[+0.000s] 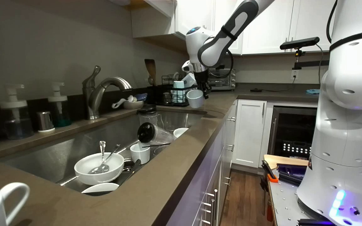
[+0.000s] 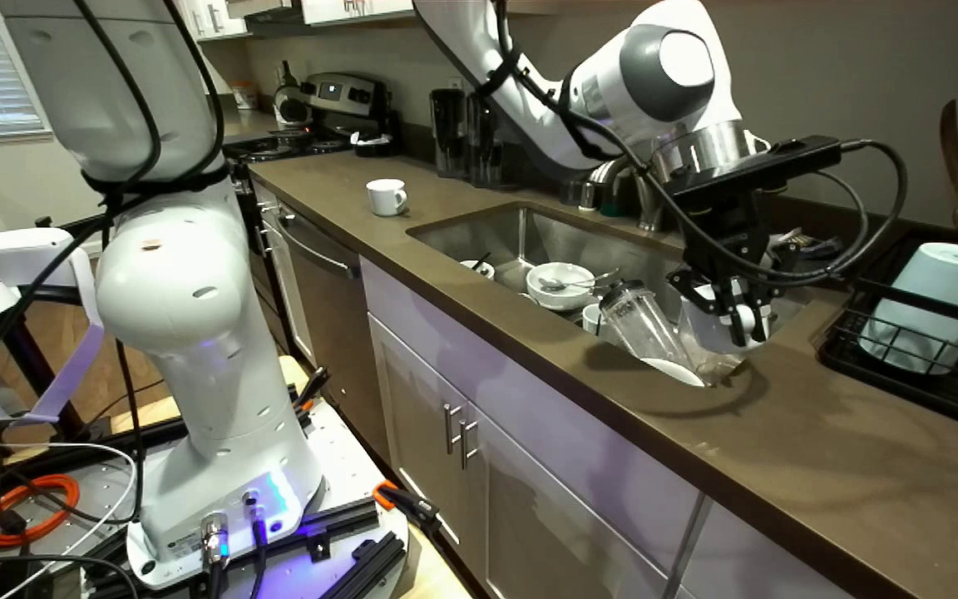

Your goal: Pick up the white mug on the right side of the counter, pour the liquid out of the mug and into the sink, place the mug down on the right side of the counter

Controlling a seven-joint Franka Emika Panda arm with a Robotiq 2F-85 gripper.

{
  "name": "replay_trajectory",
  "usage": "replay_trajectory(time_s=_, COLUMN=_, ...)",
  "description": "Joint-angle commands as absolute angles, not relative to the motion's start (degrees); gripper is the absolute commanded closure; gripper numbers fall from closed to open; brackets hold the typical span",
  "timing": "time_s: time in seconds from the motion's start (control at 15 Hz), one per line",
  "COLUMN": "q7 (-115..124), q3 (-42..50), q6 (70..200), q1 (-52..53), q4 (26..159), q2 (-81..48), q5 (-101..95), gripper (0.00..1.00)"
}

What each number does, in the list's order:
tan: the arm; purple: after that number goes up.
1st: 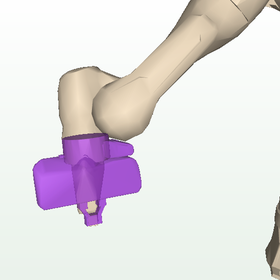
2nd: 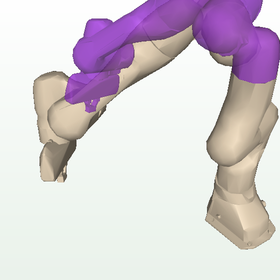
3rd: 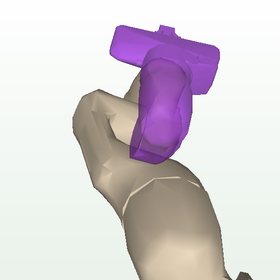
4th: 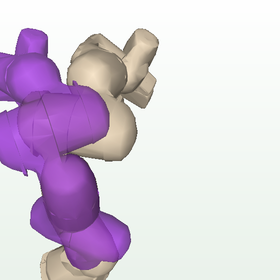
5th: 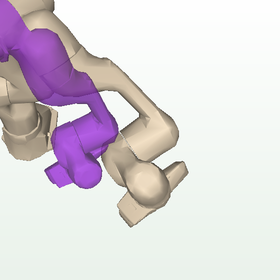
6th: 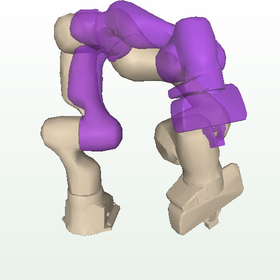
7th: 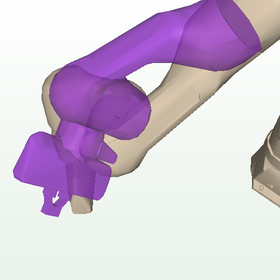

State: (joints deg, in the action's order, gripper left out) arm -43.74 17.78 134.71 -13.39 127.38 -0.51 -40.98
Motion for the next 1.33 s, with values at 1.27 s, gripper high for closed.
replay_trajectory(time_s=1.27, q7=-47.96, q3=18.32, q6=128.41, q1=-21.96, q4=114.07, q2=-11.13, q5=-15.99, gripper=0.96)
